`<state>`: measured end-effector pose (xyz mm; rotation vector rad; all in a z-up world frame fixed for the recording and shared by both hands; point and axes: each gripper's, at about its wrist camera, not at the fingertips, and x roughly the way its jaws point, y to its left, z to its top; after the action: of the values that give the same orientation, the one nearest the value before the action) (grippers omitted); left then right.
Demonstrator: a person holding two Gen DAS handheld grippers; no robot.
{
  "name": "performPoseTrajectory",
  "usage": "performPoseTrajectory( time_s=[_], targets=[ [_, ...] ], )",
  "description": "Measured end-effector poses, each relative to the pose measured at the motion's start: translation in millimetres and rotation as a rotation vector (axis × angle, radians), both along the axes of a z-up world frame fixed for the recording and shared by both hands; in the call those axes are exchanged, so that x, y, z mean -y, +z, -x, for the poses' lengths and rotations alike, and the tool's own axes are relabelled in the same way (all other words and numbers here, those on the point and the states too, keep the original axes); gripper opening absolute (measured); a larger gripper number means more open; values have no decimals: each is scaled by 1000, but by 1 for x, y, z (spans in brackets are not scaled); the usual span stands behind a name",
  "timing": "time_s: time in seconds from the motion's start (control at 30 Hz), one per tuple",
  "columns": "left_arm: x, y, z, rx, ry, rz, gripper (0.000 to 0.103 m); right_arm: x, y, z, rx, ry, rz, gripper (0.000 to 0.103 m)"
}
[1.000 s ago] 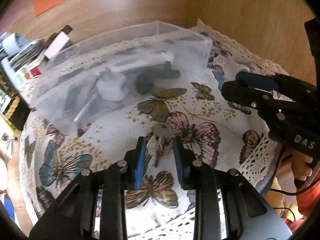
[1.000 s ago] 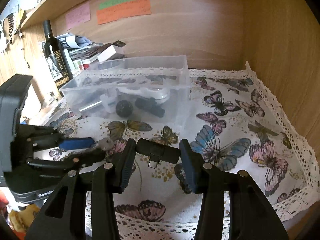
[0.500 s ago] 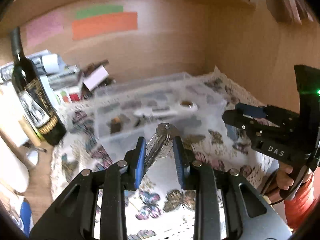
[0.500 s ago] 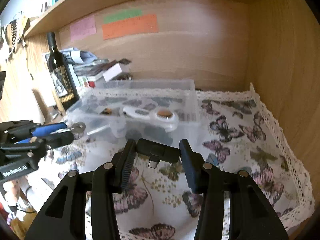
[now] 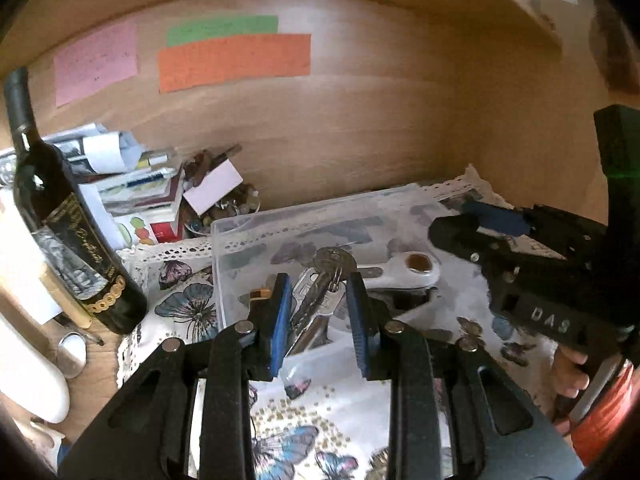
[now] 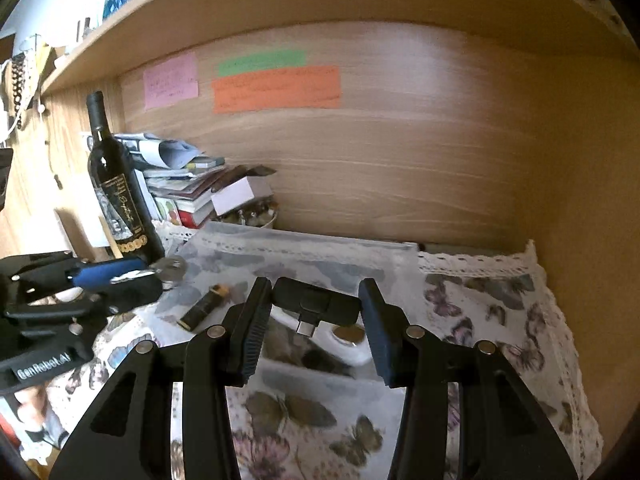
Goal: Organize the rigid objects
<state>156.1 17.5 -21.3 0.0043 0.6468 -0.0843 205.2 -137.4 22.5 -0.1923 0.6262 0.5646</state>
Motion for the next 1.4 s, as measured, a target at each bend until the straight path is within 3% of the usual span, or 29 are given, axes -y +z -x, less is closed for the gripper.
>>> performPoseTrajectory(
  time_s=[0.4,0.6,0.9,0.97,1.27,1.4],
  targets=[
    [-20,-45,-45,-154,30,88,28,-35,-52,-34,-148,41,104,42],
    [-22,-40,-40,-137,31,107,28,-33,-49,-33,-149,43,97,44],
    [-17,-1,5,3,29,66,32,-17,-14,-3,-46,31,46,54],
    [-14,6,18,46,33,54,42,-10,1,11,-1,28,19,60],
    [-4,31,85,211,46,48,72,20,41,72,150,12,-75,77],
    [-1,37,110,272,66,32,74,32,50,96,199,-3,-105,83]
  ],
)
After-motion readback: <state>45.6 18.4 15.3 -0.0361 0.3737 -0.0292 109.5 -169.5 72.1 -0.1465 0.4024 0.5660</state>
